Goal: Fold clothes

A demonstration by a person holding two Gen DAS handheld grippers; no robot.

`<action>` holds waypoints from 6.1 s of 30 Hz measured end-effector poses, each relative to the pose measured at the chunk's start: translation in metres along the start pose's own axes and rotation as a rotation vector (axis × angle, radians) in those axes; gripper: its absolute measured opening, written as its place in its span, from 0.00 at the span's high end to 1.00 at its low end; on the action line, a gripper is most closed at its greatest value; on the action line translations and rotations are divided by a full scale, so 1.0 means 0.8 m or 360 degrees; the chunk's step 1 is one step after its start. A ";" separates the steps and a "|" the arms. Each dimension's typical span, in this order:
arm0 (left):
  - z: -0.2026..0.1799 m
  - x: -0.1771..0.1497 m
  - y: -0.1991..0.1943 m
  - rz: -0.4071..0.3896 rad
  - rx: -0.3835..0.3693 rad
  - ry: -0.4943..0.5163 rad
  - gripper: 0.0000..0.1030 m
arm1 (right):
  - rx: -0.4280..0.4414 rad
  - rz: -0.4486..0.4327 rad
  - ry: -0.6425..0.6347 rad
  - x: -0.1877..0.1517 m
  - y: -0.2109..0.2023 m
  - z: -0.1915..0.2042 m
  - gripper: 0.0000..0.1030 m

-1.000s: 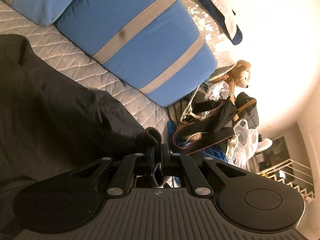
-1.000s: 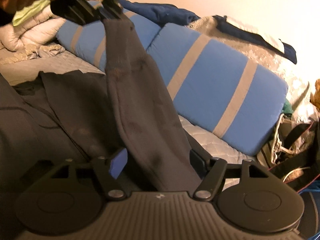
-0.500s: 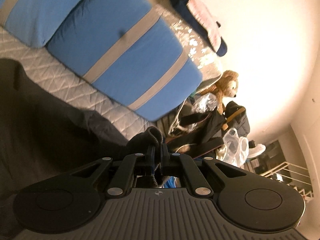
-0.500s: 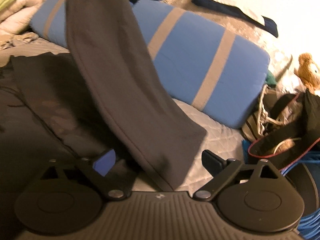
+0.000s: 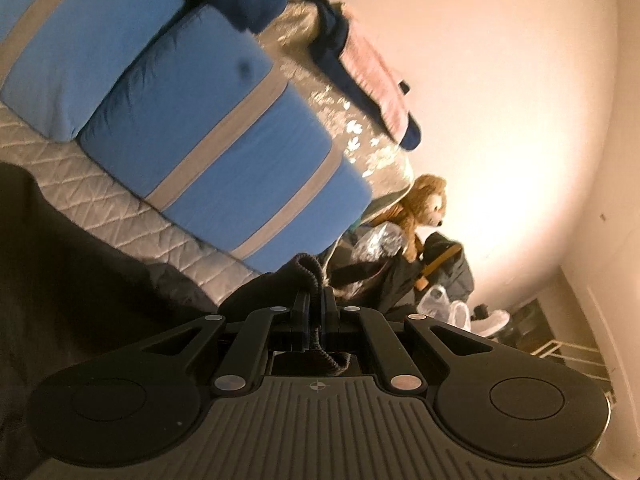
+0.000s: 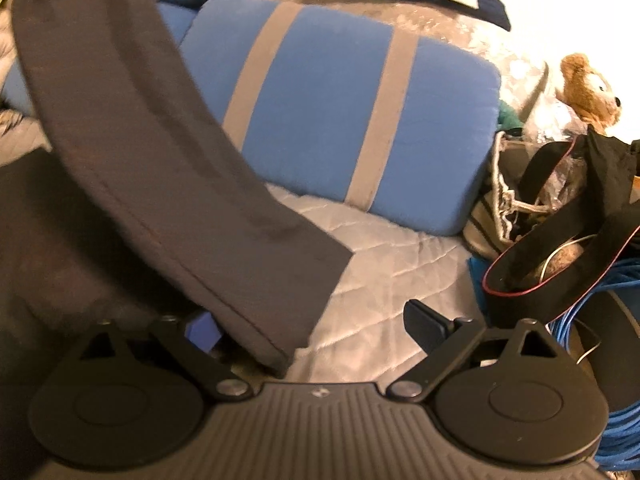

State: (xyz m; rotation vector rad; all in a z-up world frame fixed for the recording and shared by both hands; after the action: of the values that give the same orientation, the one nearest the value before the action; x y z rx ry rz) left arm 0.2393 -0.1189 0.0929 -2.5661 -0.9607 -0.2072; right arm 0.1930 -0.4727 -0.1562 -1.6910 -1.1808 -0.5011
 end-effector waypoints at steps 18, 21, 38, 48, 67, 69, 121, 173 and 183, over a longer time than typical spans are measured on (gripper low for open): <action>-0.048 0.043 -0.050 -0.0237 -0.0154 0.0096 0.96 | 0.0180 -0.0019 0.0123 0.032 0.009 -0.014 0.00; -0.051 0.049 -0.053 -0.0259 -0.0164 0.0087 0.96 | 0.0239 0.0004 0.0014 0.023 0.009 0.012 0.00; -0.038 0.067 -0.063 -0.0293 -0.0118 0.0041 0.96 | 0.0222 0.0102 -0.0329 0.015 0.046 0.059 0.06; -0.017 0.076 -0.074 -0.0295 -0.0069 0.0012 0.96 | 0.0213 0.0112 -0.0312 0.003 0.043 0.039 0.07; 0.027 0.082 -0.099 -0.0273 -0.0003 0.0020 0.96 | 0.0422 0.0116 -0.0484 0.022 0.047 0.082 0.87; 0.037 0.084 -0.105 -0.0275 0.0012 0.0026 0.96 | 0.0414 0.0133 -0.0418 0.020 0.047 0.074 0.88; 0.330 0.005 -0.151 0.0018 0.0926 0.0518 0.95 | 0.0608 0.0131 0.0313 0.025 0.042 0.013 0.34; 0.361 0.006 -0.142 -0.0001 0.1061 0.0446 0.90 | 0.0383 0.0398 0.0726 -0.010 0.104 -0.028 0.57; 0.325 0.018 -0.184 -0.0187 0.1185 0.0446 0.41 | 0.0239 0.0303 0.0470 0.019 0.025 -0.049 0.00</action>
State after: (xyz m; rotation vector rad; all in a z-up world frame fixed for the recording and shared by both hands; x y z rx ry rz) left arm 0.1538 0.0976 -0.0947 -1.7536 -0.8693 -0.1884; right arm 0.2247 -0.5005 -0.1370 -1.5212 -0.8153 -0.5104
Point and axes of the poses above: each gripper's, at about its wrist camera, not at the fingertips, and y roughly the way its jaws point, z to its left, x to its top, the point moved 7 cm from there along y, roughly the way its jaws point, and after that the axes turned 15 degrees about -y, right-handed, at the moved point
